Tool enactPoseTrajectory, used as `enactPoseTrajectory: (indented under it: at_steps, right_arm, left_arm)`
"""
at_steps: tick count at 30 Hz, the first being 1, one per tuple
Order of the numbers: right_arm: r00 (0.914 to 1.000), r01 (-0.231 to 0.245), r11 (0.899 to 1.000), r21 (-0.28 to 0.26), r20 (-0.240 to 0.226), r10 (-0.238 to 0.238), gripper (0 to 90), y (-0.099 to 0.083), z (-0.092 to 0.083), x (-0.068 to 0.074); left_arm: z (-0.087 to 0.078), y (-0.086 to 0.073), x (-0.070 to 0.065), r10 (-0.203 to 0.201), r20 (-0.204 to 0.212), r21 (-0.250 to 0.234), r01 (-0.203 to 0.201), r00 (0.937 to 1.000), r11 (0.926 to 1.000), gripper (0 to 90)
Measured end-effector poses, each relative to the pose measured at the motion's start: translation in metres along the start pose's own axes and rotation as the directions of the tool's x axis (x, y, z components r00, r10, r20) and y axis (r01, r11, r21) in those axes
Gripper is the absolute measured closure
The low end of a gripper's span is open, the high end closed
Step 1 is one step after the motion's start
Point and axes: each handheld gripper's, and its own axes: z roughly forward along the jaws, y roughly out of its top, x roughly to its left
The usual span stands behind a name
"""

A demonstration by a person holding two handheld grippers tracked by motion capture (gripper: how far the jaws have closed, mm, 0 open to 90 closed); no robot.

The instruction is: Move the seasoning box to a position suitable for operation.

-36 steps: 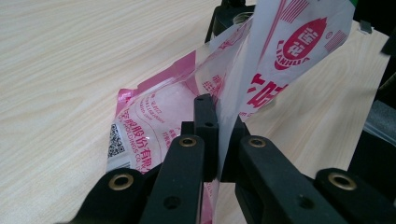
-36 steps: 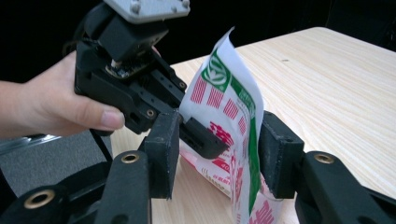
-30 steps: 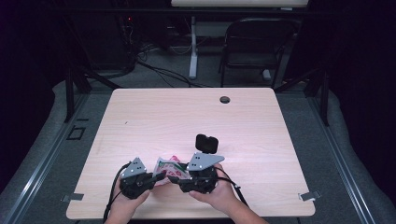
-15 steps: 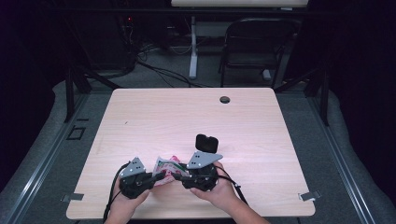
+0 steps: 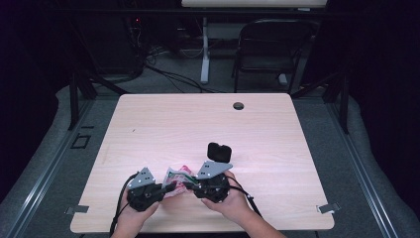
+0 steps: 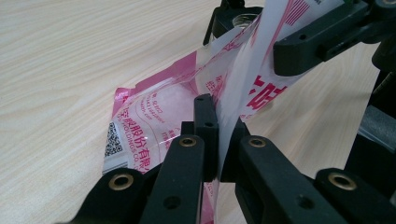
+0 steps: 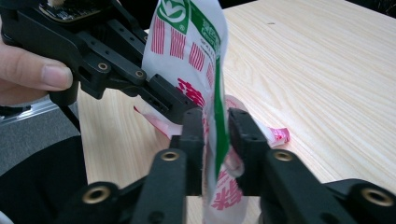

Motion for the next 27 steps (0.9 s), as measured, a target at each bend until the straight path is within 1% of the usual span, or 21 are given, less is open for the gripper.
enactPoseTrajectory:
  at_steps: [3,7,11,13,20,24,26,27]
  right_arm:
    - [1.0000,-0.001,1.000,0.006,-0.002,0.001,83.7,-0.0001,0.0006,-0.0009]
    - [0.9999,-0.006,1.000,0.014,-0.012,0.006,87.5,0.0000,0.0006,-0.0022]
    - [0.9998,-0.007,1.000,0.020,-0.018,0.008,89.1,0.0005,0.0004,-0.0028]
    - [0.9995,-0.017,1.000,0.016,-0.027,0.018,89.5,0.0003,0.0007,-0.0034]
    - [0.9987,-0.037,0.999,0.009,-0.034,0.037,89.9,0.0004,0.0011,-0.0041]
    - [0.9976,-0.053,0.999,-0.001,-0.045,0.053,90.0,0.0009,0.0012,-0.0055]
    - [0.9964,-0.068,0.998,-0.006,-0.052,0.067,90.0,0.0017,0.0014,-0.0068]
    - [0.9951,-0.081,0.997,-0.010,-0.059,0.080,90.0,0.0026,0.0017,-0.0077]
  left_arm:
    - [0.0002,-0.0001,-0.0001,0.001,0.000,0.001,-0.001,1.0000,1.0000,90.0]
    - [0.0002,0.0000,-0.0003,0.002,-0.003,0.004,-0.002,1.0000,1.0000,90.0]
    - [0.0001,-0.0002,-0.0005,0.000,-0.004,0.003,0.000,1.0000,1.0000,90.0]
    - [0.0000,-0.0002,-0.0003,0.004,-0.004,0.004,-0.004,1.0000,1.0000,90.0]
    - [-0.0003,-0.0011,0.0000,0.004,-0.005,-0.009,-0.004,1.0000,1.0000,89.2]
    - [-0.0014,-0.0017,0.0021,0.007,-0.012,-0.007,-0.007,0.9999,0.9999,81.3]
    - [-0.0021,-0.0022,0.0036,0.010,-0.008,-0.013,-0.010,0.9999,0.9999,75.7]
    - [-0.0028,-0.0025,0.0044,0.017,-0.010,-0.008,-0.017,0.9998,0.9998,71.1]
